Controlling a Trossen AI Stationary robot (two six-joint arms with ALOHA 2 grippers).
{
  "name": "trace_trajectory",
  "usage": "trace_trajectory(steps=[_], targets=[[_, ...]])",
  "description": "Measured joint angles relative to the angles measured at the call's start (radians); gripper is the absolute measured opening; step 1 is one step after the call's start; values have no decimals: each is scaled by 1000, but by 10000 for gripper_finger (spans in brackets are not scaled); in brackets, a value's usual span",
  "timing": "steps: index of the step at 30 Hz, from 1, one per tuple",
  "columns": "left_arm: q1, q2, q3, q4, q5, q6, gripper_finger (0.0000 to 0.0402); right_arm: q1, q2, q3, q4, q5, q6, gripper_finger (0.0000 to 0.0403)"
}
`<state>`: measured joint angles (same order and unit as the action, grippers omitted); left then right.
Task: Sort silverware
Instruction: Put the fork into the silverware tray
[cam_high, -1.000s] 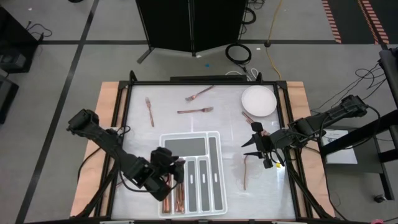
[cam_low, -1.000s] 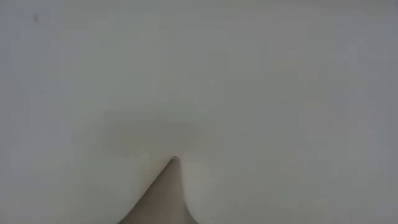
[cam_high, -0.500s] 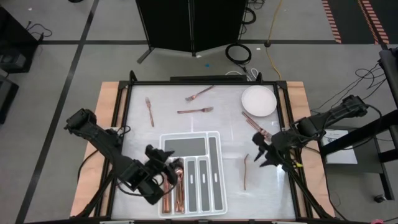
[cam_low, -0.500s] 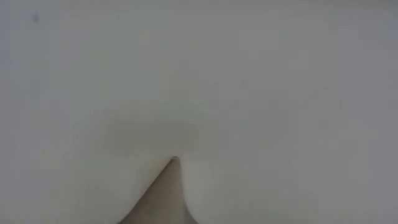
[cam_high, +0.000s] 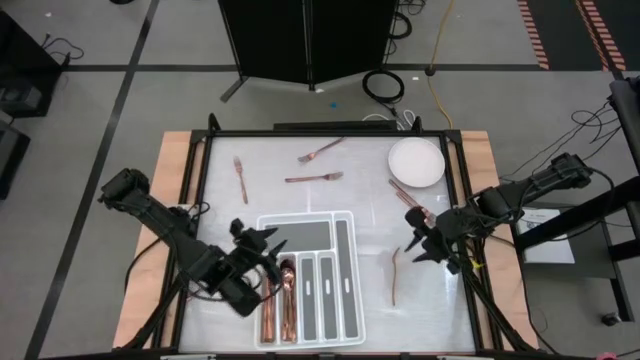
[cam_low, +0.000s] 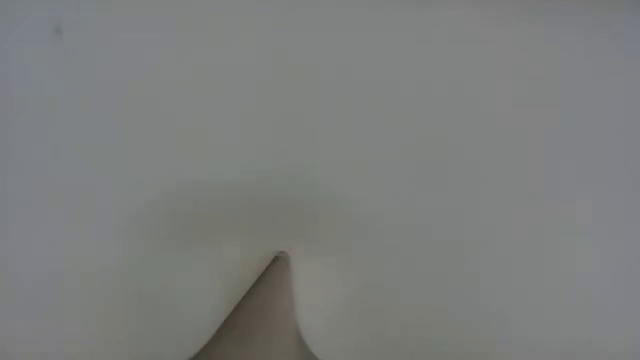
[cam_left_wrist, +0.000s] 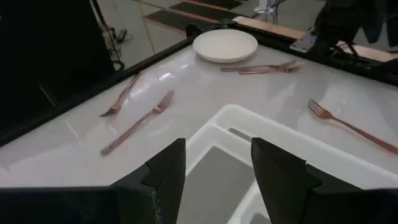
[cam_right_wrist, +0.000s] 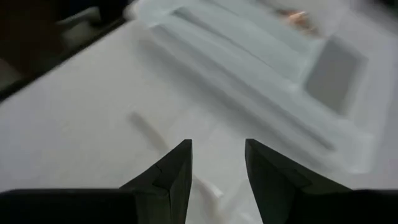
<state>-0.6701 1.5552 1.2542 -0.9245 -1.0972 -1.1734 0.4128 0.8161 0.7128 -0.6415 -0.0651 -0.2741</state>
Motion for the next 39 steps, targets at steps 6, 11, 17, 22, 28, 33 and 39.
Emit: trace_trajectory(steps=[6, 11, 17, 22, 28, 33, 39], targets=[[101, 1, -44, 388, 192, 457, 183, -14, 3, 0, 174, 202, 0, 139], [155, -13, -44, 633, 339, 911, 183, -14, 13, 0, 301, 190, -39, 139], [221, -75, -130, 759, 538, 1102, 183, -14, 54, 0, 425, 196, -110, 139], [222, -283, -384, 897, 547, 1116, 183, -31, 162, 0, 735, 197, -58, 139], [200, -573, -700, 1111, 581, 1042, 183, -88, 355, 0, 1091, 219, -79, 139], [159, -648, -858, 1324, 601, 1081, 183, -161, 546, 0, 1277, 218, -80, 139], [158, -660, -868, 1335, 587, 1075, 183, -218, 629, 44, 1268, 221, -75, 139]])
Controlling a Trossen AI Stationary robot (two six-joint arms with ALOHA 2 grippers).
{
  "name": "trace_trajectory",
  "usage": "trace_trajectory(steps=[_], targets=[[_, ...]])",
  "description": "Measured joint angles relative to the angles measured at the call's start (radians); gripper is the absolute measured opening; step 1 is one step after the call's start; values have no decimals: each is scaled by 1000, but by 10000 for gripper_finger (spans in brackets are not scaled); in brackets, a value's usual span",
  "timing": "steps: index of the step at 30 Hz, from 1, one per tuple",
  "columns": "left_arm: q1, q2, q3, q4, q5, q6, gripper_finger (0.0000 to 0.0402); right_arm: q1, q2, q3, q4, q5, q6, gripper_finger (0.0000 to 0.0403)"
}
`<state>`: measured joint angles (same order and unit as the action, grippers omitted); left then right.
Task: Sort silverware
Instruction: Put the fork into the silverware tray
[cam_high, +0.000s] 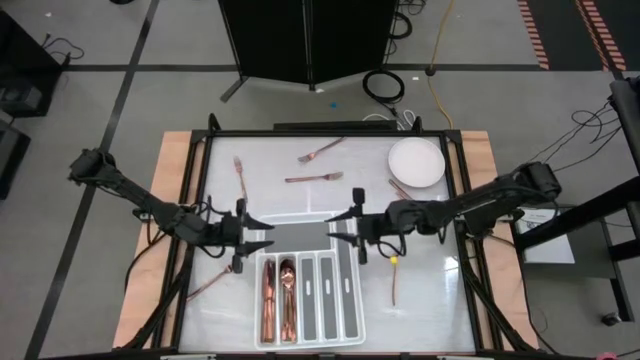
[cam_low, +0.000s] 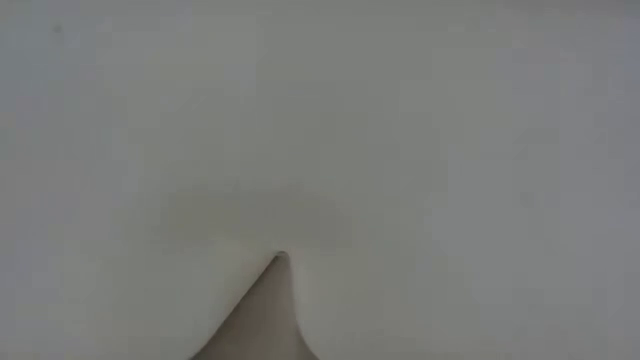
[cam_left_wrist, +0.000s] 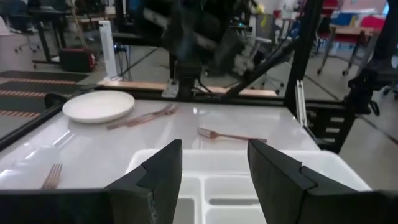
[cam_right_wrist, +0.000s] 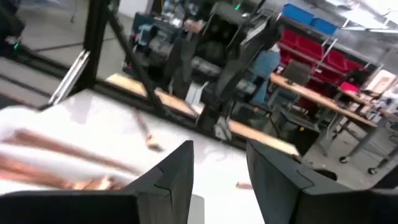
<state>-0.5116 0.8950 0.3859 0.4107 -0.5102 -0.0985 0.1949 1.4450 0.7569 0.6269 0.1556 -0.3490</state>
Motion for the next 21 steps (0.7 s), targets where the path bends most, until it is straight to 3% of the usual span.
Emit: trace_trajectory(steps=[7, 12, 21], targets=[[-1, -3, 3, -30, -51, -80, 183, -5, -7, 35, -20, 2, 105, 139], [-1, -9, 48, -216, -109, -202, 183, -6, -34, 36, -116, 6, 101, 139], [-1, -8, 108, -487, -169, -391, 183, -12, -37, 36, -327, 34, 256, 139]])
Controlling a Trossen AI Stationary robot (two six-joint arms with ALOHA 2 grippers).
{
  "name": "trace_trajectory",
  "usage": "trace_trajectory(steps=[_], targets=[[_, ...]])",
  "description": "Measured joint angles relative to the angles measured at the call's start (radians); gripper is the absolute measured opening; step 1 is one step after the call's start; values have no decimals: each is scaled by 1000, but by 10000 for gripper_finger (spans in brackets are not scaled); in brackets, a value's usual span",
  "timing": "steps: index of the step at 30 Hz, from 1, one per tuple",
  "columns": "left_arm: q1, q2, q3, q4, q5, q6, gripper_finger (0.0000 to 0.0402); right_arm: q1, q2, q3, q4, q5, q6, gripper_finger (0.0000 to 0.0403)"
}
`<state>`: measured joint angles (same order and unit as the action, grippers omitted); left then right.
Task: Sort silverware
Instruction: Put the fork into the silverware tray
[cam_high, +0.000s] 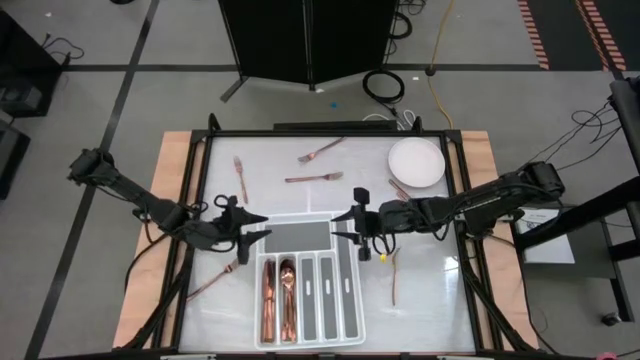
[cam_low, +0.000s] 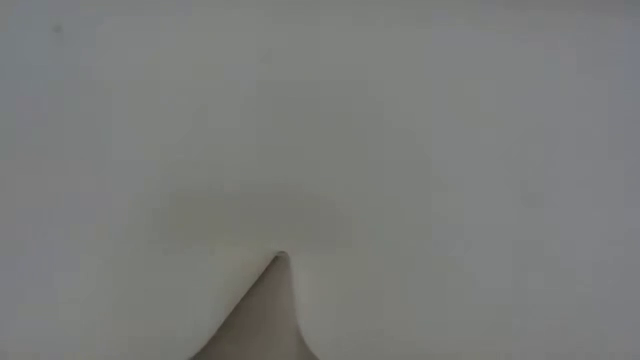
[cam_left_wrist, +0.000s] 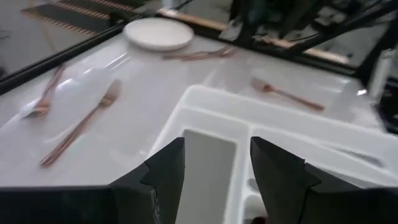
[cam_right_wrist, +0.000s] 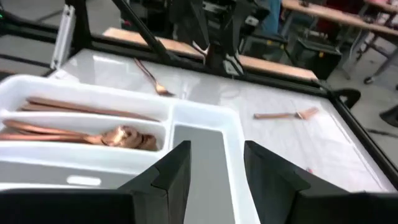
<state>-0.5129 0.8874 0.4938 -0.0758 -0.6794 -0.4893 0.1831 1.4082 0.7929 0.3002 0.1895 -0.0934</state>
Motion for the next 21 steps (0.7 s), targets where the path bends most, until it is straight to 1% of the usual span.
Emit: trace_trajectory(steps=[3, 7, 9, 11, 14, 17, 19, 21], targets=[[0, 0, 0, -26, -24, -29, 183, -1, 0, 0, -13, 2, 1, 139], [0, 1, 17, -34, -24, -29, 183, -1, 0, 0, -13, 2, -33, 139], [0, 1, 78, -112, 7, -29, 183, -1, 0, 0, -13, 2, -66, 139], [0, 1, 175, -248, 26, -29, 183, -1, 0, 0, -13, 2, -83, 139], [2, 7, 292, -416, 1, -30, 183, -1, 0, 0, -13, 2, -70, 139], [29, 13, 328, -490, -6, -31, 183, -1, 0, 0, -14, 0, -34, 139], [57, 14, 328, -544, 46, -82, 183, -1, 0, 0, -15, -2, -6, 139], [91, 14, 327, -616, 136, -184, 183, -1, 0, 0, -16, -3, 28, 139]])
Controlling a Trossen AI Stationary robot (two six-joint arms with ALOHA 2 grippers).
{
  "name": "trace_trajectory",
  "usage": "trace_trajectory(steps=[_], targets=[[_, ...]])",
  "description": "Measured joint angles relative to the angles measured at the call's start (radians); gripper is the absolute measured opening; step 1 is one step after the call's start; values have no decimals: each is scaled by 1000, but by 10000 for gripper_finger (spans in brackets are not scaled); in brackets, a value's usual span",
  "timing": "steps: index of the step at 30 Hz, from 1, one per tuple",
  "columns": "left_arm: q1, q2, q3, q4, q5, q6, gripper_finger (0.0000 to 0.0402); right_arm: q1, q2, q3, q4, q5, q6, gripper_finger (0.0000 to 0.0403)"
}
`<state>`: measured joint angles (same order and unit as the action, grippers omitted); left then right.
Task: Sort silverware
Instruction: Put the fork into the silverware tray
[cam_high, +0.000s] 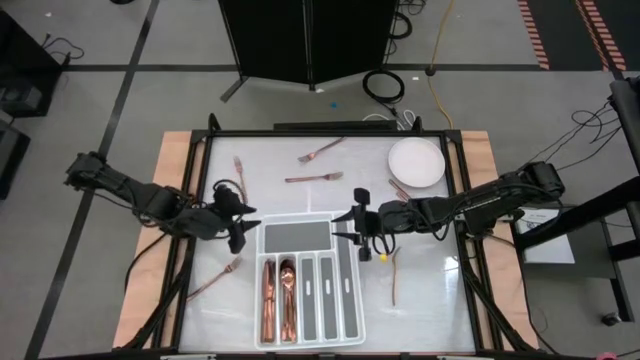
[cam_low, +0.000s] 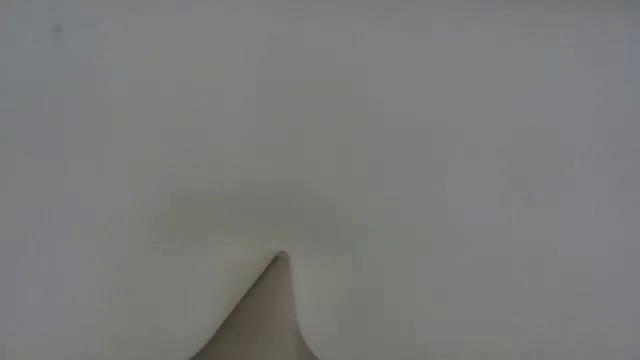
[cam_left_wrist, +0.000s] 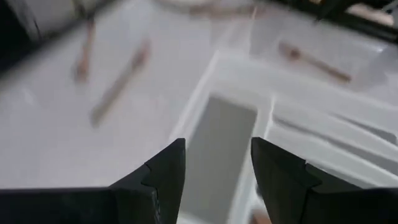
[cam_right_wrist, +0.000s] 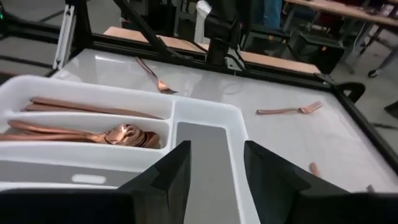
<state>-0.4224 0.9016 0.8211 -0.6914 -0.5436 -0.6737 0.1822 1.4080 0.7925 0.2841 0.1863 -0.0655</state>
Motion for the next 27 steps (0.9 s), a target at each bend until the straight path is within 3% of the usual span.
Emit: trace_trajectory(steps=[3, 6, 10, 15, 18, 27], targets=[[31, 1, 0, -108, 148, -164, 183, 1, 0, 0, -9, -2, 48, 139], [18, 28, 0, -153, 263, -183, 183, 9, 0, 0, -27, -3, 76, 139], [-12, 101, -1, -179, 267, -236, 183, 15, 0, -1, -47, -5, 81, 139], [-20, 227, -2, -190, 372, -271, 183, 15, 1, -1, -56, -5, 81, 139], [-41, 284, -2, -189, 385, -266, 183, 15, 1, -1, -64, -5, 79, 139], [-121, 301, -2, -186, 459, -365, 183, 11, 1, -1, -73, -4, 69, 139]])
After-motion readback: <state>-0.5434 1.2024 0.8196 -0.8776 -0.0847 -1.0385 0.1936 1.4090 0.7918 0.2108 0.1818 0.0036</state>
